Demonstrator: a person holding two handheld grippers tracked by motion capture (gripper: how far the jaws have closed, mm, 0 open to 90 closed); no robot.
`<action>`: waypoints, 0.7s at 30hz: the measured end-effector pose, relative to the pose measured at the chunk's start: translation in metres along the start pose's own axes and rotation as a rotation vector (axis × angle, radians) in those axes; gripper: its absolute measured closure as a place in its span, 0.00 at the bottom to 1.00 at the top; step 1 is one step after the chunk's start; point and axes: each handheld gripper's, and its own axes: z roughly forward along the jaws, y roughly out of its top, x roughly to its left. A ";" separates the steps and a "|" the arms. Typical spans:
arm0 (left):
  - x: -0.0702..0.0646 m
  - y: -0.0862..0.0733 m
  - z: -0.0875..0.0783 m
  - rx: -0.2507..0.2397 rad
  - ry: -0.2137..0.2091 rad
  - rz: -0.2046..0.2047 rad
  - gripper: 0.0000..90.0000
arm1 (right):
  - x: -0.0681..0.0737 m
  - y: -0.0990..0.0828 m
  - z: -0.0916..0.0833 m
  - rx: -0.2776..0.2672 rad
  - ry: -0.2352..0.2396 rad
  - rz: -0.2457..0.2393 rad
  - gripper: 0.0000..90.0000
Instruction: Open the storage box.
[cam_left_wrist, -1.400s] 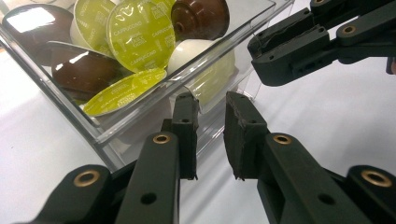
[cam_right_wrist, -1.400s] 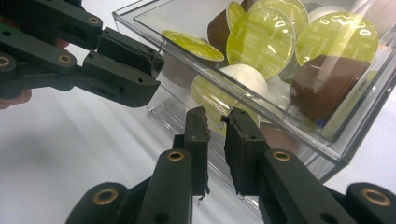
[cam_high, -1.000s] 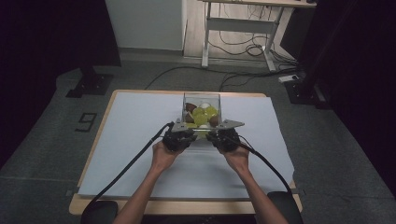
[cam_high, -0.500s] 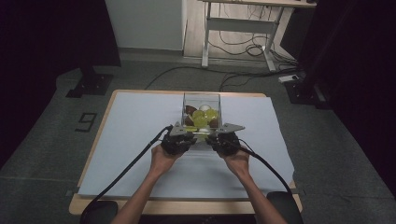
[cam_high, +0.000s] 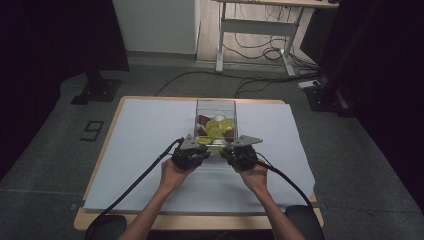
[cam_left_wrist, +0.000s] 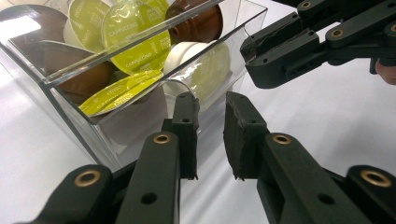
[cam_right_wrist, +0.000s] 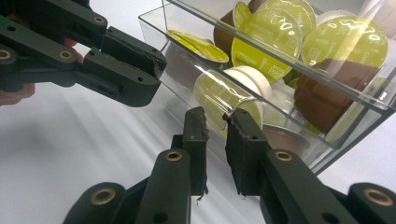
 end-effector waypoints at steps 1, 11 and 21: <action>-0.001 0.000 0.000 0.001 0.003 0.002 0.83 | 0.000 0.000 0.000 0.000 0.001 0.000 0.86; -0.009 -0.005 -0.005 -0.003 0.007 0.004 0.83 | 0.006 -0.003 -0.006 0.006 0.015 -0.006 0.86; -0.017 -0.009 -0.009 -0.010 -0.006 0.002 0.83 | 0.011 -0.009 -0.012 0.003 0.047 -0.008 0.86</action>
